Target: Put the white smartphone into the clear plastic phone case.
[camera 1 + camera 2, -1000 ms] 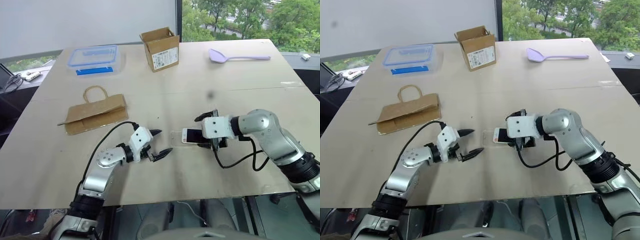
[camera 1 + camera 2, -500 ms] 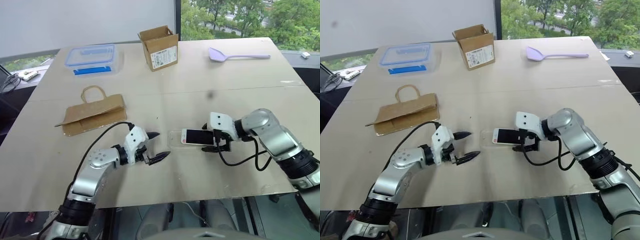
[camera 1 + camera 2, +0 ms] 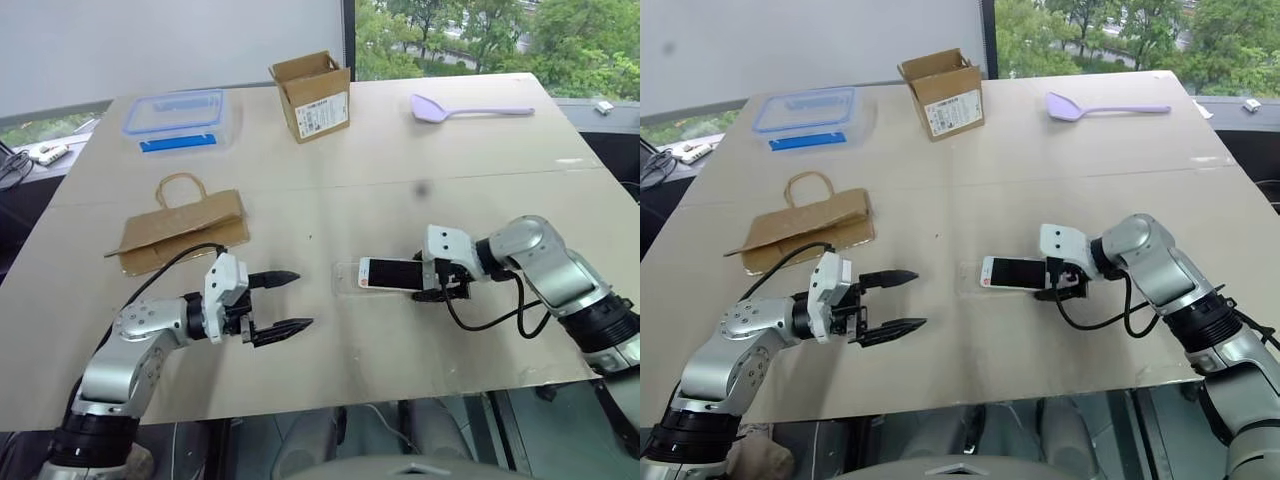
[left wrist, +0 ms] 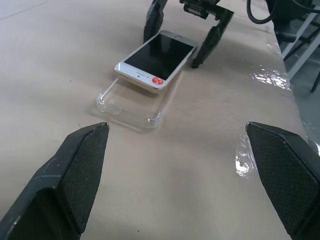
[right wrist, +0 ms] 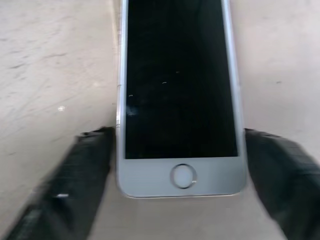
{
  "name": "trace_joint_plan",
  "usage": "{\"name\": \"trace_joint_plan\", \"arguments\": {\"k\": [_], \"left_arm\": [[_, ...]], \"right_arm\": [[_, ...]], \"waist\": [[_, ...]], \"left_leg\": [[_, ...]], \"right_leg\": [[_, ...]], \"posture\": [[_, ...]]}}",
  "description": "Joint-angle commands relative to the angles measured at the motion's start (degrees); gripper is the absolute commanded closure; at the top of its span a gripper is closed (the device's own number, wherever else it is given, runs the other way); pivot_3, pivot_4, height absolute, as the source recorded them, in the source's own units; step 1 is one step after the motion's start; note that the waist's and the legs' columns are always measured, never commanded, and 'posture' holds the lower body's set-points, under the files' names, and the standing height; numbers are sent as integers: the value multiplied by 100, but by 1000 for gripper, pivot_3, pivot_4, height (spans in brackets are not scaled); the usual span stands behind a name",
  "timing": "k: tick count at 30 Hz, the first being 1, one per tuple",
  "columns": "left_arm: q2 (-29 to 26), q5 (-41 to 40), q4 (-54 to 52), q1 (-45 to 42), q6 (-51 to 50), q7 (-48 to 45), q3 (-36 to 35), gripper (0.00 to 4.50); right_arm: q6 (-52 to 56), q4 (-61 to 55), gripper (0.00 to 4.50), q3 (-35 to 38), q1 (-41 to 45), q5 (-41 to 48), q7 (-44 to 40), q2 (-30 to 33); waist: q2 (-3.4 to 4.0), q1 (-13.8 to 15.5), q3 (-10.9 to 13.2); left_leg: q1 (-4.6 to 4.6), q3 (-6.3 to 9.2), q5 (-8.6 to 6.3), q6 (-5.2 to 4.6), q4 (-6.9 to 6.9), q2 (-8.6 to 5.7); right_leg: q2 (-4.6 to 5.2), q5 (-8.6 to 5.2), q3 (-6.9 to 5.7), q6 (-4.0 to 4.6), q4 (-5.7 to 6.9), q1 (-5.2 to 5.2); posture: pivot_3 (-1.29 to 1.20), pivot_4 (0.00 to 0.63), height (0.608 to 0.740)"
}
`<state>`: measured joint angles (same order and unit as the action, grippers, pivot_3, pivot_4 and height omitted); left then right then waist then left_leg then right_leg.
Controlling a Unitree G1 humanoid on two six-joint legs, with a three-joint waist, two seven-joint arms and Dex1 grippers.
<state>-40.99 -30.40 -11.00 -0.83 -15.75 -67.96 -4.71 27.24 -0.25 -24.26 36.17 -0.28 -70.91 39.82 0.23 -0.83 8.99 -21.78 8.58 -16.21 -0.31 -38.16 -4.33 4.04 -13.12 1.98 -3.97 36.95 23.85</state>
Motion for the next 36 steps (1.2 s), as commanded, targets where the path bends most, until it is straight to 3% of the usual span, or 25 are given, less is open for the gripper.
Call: {"name": "trace_joint_plan", "arguments": {"k": [1, 9, 26, 36], "left_arm": [[-52, -26, -67, -21, 84, 12, -145, 0], [-48, 32, -116, 134, 100, 124, -122, 0], [59, 343, -27, 44, 200, 284, 108, 0], [50, 418, 13, 44, 231, 294, 168, 0]], "right_arm": [[-192, -52, 1514, 74, 108, -78, 49, 35], [-79, -460, 1514, 83, 310, -158, 81, 31], [-965, -637, 1514, -458, 457, -1094, 82, 43], [-543, -845, 1514, -546, 398, -1199, -243, 38]], "waist": [[-1, -1, 1], [-1, -1, 4], [-4, -2, 5], [-5, 1, 5]], "left_leg": [[0, 0, 0, 0, 0, 0], [-4, -6, 0, 0, 4, 1], [-7, -17, 0, 0, 10, 5], [-6, -18, 0, 0, 10, 6]], "right_leg": [[0, 0, 0, 0, 0, 0], [0, 0, 8, 0, 1, 12], [-2, 0, 18, 0, 1, 22], [-2, 0, 19, 0, 1, 21]], "posture": [[0, 150, 740], [0, 150, 740], [0, 150, 740], [0, 150, 740]]}}
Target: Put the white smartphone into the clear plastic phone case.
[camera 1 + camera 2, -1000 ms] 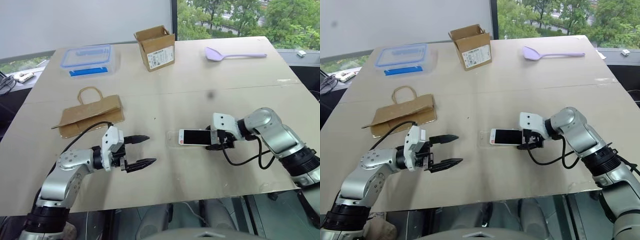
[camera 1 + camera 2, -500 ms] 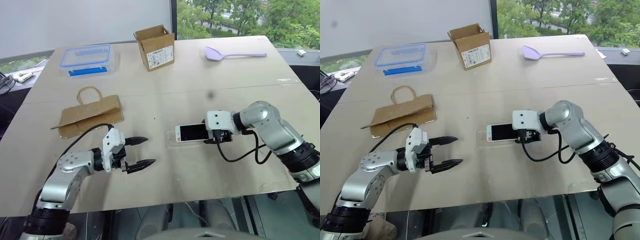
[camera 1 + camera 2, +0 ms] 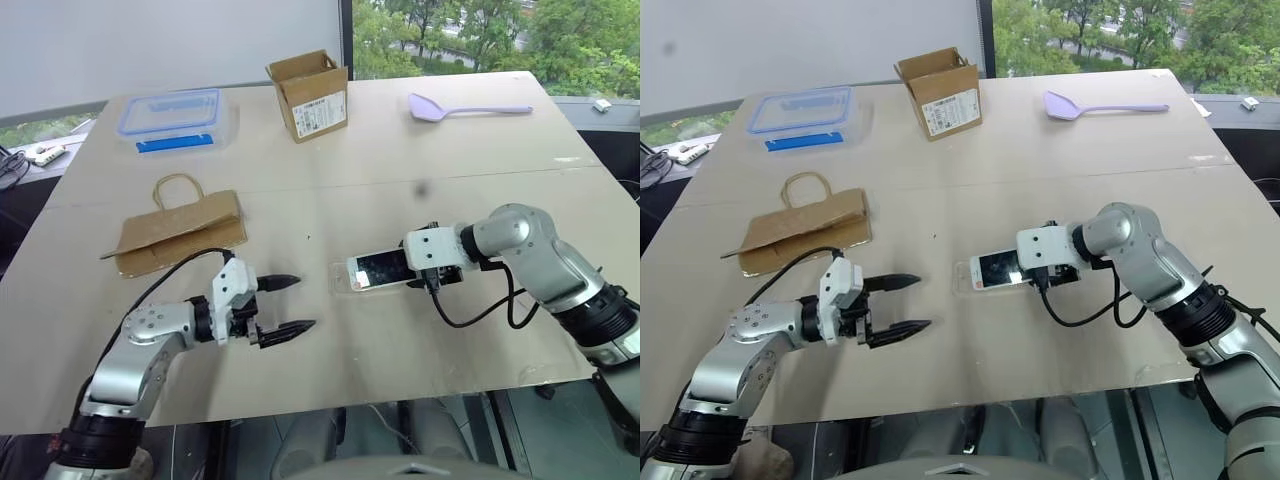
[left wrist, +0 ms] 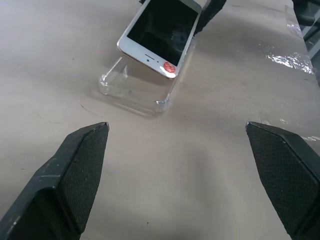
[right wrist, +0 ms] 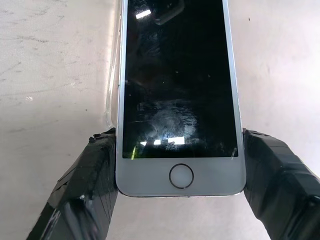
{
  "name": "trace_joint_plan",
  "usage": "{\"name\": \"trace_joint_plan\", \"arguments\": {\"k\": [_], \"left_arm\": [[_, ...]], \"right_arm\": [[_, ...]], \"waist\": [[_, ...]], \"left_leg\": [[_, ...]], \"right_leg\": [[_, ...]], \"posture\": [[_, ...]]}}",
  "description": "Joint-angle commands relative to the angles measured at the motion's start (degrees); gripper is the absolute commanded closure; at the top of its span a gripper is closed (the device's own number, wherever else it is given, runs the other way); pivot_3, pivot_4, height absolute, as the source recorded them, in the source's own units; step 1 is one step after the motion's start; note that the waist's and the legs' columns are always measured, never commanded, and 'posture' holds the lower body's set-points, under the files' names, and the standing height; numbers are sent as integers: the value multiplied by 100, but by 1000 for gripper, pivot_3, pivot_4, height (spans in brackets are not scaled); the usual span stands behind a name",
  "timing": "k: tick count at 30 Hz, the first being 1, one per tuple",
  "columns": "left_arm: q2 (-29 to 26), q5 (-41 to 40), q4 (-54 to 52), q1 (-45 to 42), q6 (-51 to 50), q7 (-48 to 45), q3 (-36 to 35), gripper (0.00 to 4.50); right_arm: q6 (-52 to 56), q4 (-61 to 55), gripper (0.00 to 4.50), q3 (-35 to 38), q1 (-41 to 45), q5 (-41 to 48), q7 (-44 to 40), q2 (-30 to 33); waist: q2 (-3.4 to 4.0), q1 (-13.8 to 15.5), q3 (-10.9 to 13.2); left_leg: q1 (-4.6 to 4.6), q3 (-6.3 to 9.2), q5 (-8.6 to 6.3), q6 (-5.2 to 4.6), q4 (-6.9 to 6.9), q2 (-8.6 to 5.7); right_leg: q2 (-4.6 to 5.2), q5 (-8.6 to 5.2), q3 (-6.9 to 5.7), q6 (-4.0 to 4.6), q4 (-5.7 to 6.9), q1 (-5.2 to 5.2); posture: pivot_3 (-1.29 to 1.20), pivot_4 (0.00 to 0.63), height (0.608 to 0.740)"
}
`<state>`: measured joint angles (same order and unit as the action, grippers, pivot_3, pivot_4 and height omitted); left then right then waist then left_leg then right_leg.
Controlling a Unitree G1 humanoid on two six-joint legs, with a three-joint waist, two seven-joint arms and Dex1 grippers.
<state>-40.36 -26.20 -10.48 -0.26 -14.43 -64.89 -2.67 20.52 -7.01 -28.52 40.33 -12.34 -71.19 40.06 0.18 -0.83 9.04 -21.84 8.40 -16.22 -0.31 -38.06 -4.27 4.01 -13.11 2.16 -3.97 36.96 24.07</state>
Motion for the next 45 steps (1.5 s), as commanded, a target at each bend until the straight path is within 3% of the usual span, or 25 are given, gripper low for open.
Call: {"name": "trace_joint_plan", "arguments": {"k": [1, 4, 5, 6, 18, 21, 28, 29, 38, 45], "left_arm": [[-9, 7, -35, -5, 107, -15, -33, 0], [-1, 18, -22, 4, 122, -21, -30, 0], [3, 21, -17, 3, 127, -18, -28, 0], [7, 22, -12, 1, 133, -16, -26, 0], [41, 252, 227, -52, 291, 107, 94, 0], [137, 461, 348, -86, 384, 231, 214, 0], [612, 1019, 591, -333, 507, 586, 801, 0], [678, 1115, 667, -399, 526, 642, 892, 0], [1340, 1790, 1391, -1124, 774, 1307, 1228, 0], [1409, 1759, 1571, -1563, 799, 1425, 1068, 0]], "right_arm": [[185, -201, 1514, -111, -10, 34, -255, 10], [327, -299, 1514, -91, 1, 83, -350, -2], [344, -328, 484, -95, -3, 85, -375, 12], [365, -357, 97, -97, -7, 87, -390, 26], [1122, -957, 39, 515, -52, 755, -174, -60], [1585, -1145, 815, 763, -45, 1169, -141, -157], [1226, -1310, 4169, 532, -402, 1081, 158, -17], [1181, -1353, 4421, 509, -446, 1095, 133, 23], [991, -1438, 4421, 532, -441, 1208, 211, 87], [820, -1021, 4421, 590, -195, 1047, 684, -126]], "waist": [[0, 2, 0], [0, 1, 1], [0, 2, 1], [-1, 3, 1], [-2, 5, 2], [-2, 6, 2], [-3, 80, 1], [-3, 110, 1], [3, 331, -3], [-1, 186, -4]], "left_leg": [[0, 0, 0, 0, 0, 0], [-1, 0, 0, 0, 0, 0], [-1, 0, 0, 0, 0, 0], [-1, 0, 0, 0, 0, 0], [-4, 0, 0, 0, 0, 0], [-5, 0, 0, 0, 0, 0], [-5, 2, 0, -1, -1, -4], [-4, 2, 0, -1, 0, -6], [15, 29, -11, -26, -28, -24], [5, 48, 9, 2, -30, -36]], "right_leg": [[0, 0, 0, 0, 0, 0], [0, 0, 0, 0, 0, 0], [1, 0, 0, 0, 0, 1], [1, 0, 0, 0, 0, 1], [2, 0, 1, 0, 0, 5], [2, 0, 2, 0, 0, 6], [4, 0, -2, 0, 0, 4], [5, 0, -2, 0, 0, 3], [11, 4, -34, -7, 2, -42], [13, 8, -43, -13, 7, -37]], "posture": [[0, 150, 740], [0, 150, 740], [0, 150, 740], [0, 150, 740], [0, 150, 740], [0, 150, 740], [0, 150, 740], [0, 150, 740], [0, 150, 740], [0, 150, 740]]}}
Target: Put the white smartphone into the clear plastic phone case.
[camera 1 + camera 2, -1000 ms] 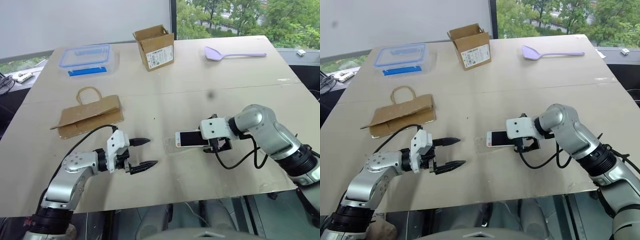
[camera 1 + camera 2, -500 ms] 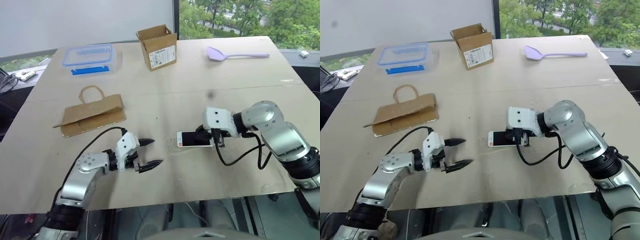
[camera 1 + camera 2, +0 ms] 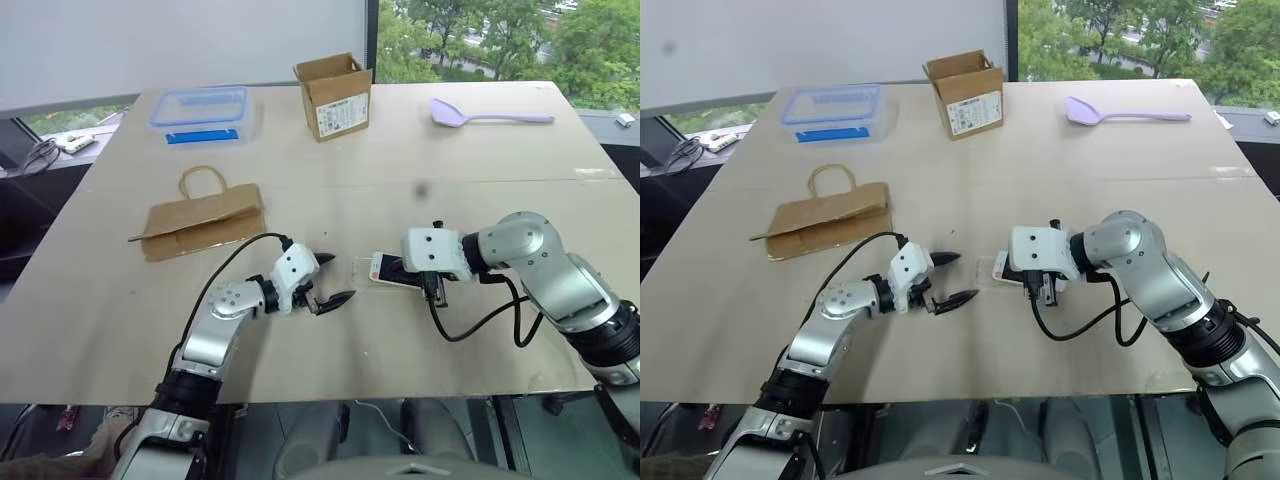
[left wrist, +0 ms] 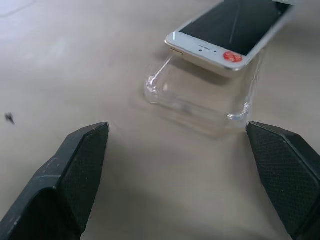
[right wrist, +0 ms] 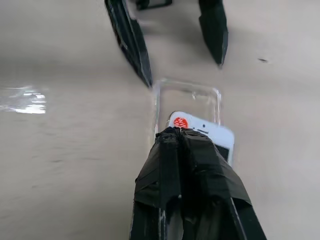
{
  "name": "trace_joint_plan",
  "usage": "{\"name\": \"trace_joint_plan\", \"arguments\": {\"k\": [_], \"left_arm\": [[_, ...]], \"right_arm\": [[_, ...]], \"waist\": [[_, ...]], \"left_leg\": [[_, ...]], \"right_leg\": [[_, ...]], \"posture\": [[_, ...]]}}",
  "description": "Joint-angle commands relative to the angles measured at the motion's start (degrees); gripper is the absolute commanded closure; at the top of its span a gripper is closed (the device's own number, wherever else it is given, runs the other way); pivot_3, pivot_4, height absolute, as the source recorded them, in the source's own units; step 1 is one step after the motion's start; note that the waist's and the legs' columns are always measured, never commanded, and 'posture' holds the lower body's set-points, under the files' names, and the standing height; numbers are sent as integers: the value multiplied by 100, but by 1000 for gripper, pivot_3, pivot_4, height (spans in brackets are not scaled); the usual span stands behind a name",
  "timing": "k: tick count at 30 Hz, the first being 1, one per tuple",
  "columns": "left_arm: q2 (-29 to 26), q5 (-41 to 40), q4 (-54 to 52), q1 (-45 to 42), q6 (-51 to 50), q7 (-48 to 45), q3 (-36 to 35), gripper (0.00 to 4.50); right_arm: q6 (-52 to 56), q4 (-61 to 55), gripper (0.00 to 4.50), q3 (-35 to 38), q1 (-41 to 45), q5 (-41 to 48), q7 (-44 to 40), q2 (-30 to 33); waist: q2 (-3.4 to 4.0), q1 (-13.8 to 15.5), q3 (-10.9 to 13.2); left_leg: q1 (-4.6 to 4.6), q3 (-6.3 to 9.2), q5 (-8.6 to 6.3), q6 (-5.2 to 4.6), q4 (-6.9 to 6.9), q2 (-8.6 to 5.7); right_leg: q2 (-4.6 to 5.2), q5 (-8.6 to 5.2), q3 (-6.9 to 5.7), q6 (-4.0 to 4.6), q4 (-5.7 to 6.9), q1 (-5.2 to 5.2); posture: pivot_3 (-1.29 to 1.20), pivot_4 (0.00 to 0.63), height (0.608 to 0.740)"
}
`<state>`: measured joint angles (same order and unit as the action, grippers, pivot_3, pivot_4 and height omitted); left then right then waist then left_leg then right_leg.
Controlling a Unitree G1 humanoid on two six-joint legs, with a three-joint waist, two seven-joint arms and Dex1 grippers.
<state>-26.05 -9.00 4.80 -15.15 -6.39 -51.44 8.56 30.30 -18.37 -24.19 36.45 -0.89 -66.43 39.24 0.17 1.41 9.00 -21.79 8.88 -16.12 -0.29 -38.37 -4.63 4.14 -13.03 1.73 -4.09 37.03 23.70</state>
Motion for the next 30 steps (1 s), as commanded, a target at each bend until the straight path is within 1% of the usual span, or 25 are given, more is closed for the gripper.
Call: {"name": "trace_joint_plan", "arguments": {"k": [1, 8, 11, 15, 19, 22, 24, 26, 28, 29, 30], "left_arm": [[-33, 19, 15, -104, -41, 78, -66, 0], [-97, -79, -250, -218, -315, 28, -66, 0], [-144, -83, -324, -180, -383, -38, -26, 0], [-136, -78, -406, -154, -455, -20, -1, 0], [-137, -81, -478, -140, -539, 5, 4, 0], [-153, -84, -557, -91, -597, 40, -5, 0], [-162, -88, -600, -56, -627, 59, -12, 0], [-168, -92, -625, -34, -648, 69, -22, 0], [-168, -92, -648, -17, -666, 77, -28, 0], [-167, -91, -656, -10, -672, 80, -28, 0], [-165, -90, -647, -12, -671, 80, -30, 0]], "right_arm": [[-196, 179, 4421, 155, 221, -113, 242, -61], [-433, 954, 4421, 129, 539, -388, 649, -268], [-781, 1581, 4421, -70, 657, -644, 785, -387], [-1152, 2131, 4421, -303, 733, -818, 719, -601], [-1446, 2229, 4421, -367, 675, -713, 552, -855], [-1848, 2204, 4421, -447, 579, -692, 419, -938], [-2032, 2228, 4421, -425, 550, -757, 477, -961], [-2221, 2336, 4421, -317, 584, -863, 684, -994], [-2183, 2301, 4421, -126, 620, -803, 778, -992], [-2130, 2195, 4421, -10, 630, -732, 773, -946], [-1857, 1892, 4421, 185, 596, -510, 645, -848]], "waist": [[-1, -63, 0], [-2, -125, 2], [-3, -157, 3], [-4, -210, 3], [-3, -243, 4], [-3, -239, 4], [-3, -235, 4], [-3, -233, 4], [-3, -232, 4], [-3, -230, 4], [-3, -228, 4]], "left_leg": [[-1, 2, 0, 0, 1, 0], [-11, -2, -1, 0, 10, 2], [-11, -2, -1, -1, 10, 2], [-12, -3, -1, -1, 10, 1], [-13, -9, -1, -1, 13, 3], [-13, -10, -1, -1, 15, 5], [-13, -11, -1, -1, 15, 4], [-13, -11, -1, -1, 15, 4], [-12, -12, -1, -1, 14, 4], [-12, -12, -1, 0, 14, 4], [-11, -12, -1, 0, 14, 4]], "right_leg": [[0, 0, 0, 0, 0, 1], [0, -1, 5, 1, -9, 15], [-1, -1, 5, 1, -9, 15], [0, -1, 6, 1, -9, 16], [-2, -1, 14, 1, -7, 24], [-4, -1, 16, 1, -6, 26], [-4, -1, 17, 1, -6, 26], [-3, -1, 18, 1, -6, 26], [-4, -1, 19, 1, -5, 26], [-4, -1, 19, 1, -4, 26], [-4, -1, 19, 1, -3, 27]], "posture": [[0, 150, 740], [0, 150, 740], [0, 150, 740], [0, 150, 740], [0, 150, 740], [0, 150, 740], [0, 150, 740], [0, 150, 740], [0, 150, 740], [0, 150, 740], [0, 150, 740]]}}
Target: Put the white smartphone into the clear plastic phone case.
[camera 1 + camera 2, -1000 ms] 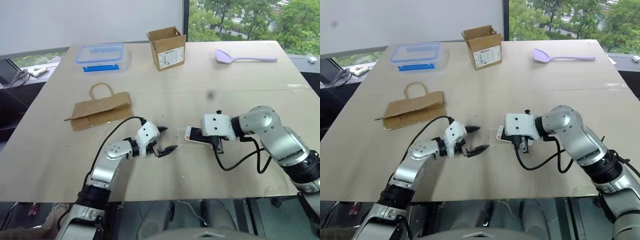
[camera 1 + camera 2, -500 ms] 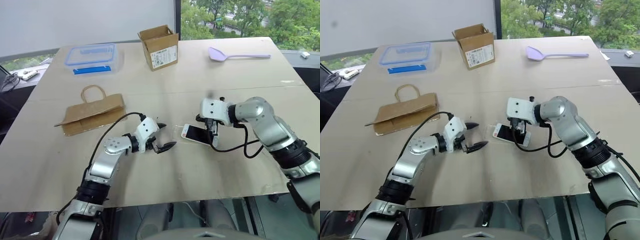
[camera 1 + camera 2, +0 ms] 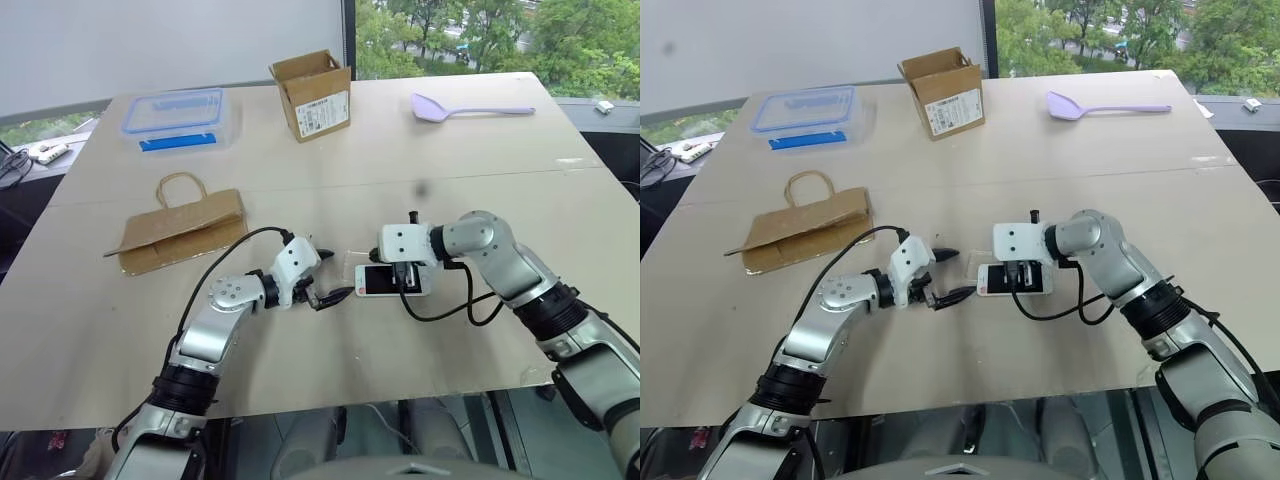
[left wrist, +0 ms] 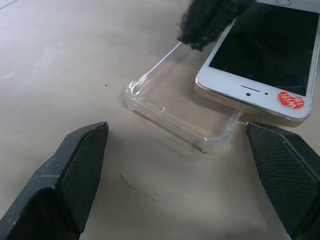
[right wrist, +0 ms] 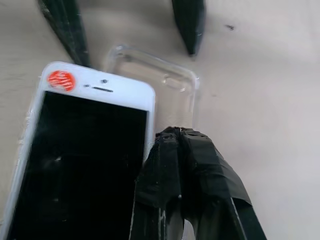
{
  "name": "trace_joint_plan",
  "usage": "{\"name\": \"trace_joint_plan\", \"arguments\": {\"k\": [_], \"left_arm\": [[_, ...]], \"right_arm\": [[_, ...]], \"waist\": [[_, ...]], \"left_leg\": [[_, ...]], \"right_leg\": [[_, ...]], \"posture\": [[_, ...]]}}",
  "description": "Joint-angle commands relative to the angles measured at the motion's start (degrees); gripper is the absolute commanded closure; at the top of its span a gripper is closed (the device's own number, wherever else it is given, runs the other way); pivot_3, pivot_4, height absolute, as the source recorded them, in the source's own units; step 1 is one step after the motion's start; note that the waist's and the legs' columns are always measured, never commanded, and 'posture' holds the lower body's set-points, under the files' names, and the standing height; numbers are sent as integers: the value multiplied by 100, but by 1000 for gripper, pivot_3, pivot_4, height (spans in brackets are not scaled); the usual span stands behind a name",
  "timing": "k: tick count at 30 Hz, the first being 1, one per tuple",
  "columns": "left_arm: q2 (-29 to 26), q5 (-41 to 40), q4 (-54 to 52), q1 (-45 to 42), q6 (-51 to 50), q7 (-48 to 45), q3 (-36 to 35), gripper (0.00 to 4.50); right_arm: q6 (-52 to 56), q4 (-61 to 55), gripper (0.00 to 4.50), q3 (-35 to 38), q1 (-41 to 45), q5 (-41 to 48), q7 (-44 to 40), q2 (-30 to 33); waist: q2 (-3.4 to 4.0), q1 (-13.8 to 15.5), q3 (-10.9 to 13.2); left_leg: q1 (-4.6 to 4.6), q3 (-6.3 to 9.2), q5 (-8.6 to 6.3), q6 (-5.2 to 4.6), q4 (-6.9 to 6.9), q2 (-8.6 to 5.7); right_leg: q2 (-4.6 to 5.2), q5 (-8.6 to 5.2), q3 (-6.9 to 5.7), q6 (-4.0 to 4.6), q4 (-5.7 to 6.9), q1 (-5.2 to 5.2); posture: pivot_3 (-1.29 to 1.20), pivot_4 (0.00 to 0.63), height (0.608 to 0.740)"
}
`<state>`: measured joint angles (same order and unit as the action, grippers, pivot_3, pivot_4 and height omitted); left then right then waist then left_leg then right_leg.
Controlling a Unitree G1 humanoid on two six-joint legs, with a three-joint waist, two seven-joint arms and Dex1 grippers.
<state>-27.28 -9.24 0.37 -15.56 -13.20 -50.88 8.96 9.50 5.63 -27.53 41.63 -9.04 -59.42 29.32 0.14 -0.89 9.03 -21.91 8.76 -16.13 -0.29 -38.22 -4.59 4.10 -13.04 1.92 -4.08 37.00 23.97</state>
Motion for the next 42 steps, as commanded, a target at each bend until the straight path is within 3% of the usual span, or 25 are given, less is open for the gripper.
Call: {"name": "trace_joint_plan", "arguments": {"k": [1, 3, 7, 11, 24, 36, 42], "left_arm": [[-42, -65, -190, 27, 13, 23, -73, 0], [-39, -65, -186, 31, 12, 26, -74, 0], [-50, -64, -162, 48, 32, 18, -79, 0], [-69, -65, -101, 29, 68, -7, -92, 0], [-96, -34, 20, -25, 139, -20, -86, 0], [-49, -48, -100, 84, 87, 96, -74, 0], [-60, -64, -103, 117, 89, 100, -80, 0]], "right_arm": [[556, -867, 4421, 715, 20, 556, -213, 256], [1026, -1340, 4421, 917, -75, 878, -414, 411], [2366, -2907, 4421, 1105, -746, 1909, -1298, 1348], [2654, -3304, 4421, 846, -1257, 1911, -1318, 1818], [2085, -1889, 4421, 328, -897, 1297, -749, 1147], [2199, -1914, 4421, 223, -792, 1380, -788, 774], [2071, -1430, 4421, 34, -599, 1162, -458, 277]], "waist": [[1, 4, 1], [0, 12, 1], [-1, 44, 0], [-1, 13, 0], [-4, 12, 2], [-4, 18, 2], [-4, 12, 2]], "left_leg": [[-4, -1, 0, 0, 0, 0], [-11, 0, 0, 0, 0, 0], [-14, 9, -2, -2, 3, 1], [-13, -3, -4, -7, 0, 1], [2, -32, -4, -6, -5, 14], [2, -31, -4, -6, -5, 15], [3, -32, -4, -6, -5, 15]], "right_leg": [[1, 0, 1, 0, 0, 3], [1, 0, 2, 0, 0, 10], [4, 0, -5, 0, -9, 8], [6, 0, 1, -1, -11, 5], [-3, 1, 25, -2, 6, 6], [-4, 1, 26, -2, 5, 6], [-4, 1, 26, -2, 8, 6]], "posture": [[0, 150, 740], [0, 150, 740], [0, 150, 740], [0, 150, 740], [0, 150, 740], [0, 150, 740], [0, 150, 740]]}}
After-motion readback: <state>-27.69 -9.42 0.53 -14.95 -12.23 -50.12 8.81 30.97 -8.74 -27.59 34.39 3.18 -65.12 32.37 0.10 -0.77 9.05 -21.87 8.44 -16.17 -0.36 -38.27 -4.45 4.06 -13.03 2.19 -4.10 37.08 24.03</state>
